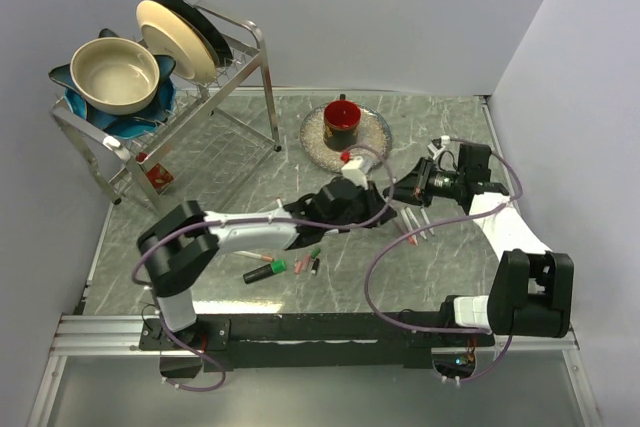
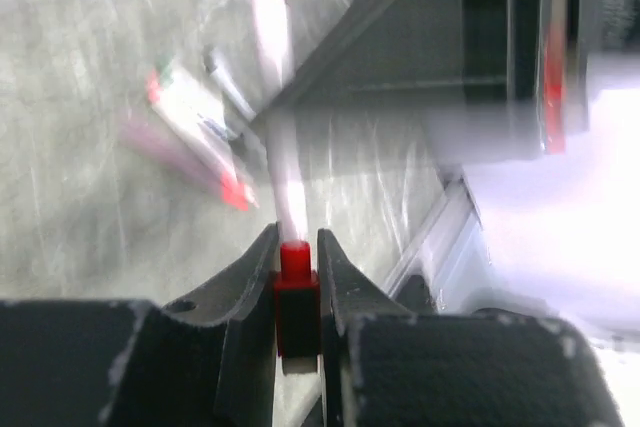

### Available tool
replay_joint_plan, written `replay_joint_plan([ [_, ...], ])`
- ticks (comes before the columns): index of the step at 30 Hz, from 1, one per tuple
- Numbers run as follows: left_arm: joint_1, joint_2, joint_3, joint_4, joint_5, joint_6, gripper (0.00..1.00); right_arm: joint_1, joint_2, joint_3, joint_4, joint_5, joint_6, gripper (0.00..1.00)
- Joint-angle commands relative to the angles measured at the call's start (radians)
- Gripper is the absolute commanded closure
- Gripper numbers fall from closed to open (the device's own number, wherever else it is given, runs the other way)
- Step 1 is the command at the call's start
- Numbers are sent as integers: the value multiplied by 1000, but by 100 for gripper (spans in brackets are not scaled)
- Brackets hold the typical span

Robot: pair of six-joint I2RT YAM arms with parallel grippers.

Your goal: Open the pen caps

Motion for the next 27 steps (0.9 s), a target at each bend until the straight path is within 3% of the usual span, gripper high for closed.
replay_joint_plan([
  [1,-107,-157,-191,-96,145,-43,99,-55,31,139,413,279,229,100],
  [7,-113,-290,-307,-140,70,-42,99,-62,30,78,419,296,206,100],
  [10,-113,-306,-285,-245,-20,3,99,-61,21,93,264,365,-6,100],
  [14,-113,-298,-248,-434,-195,37,99,-62,48,173,-60,343,-553,100],
  [17,-113,-272,-241,-526,-289,41,99,-62,71,202,-238,360,-741,100],
  [27,-119,-146,-139,-649,-412,89,96,-75,33,193,-324,429,-860,100],
])
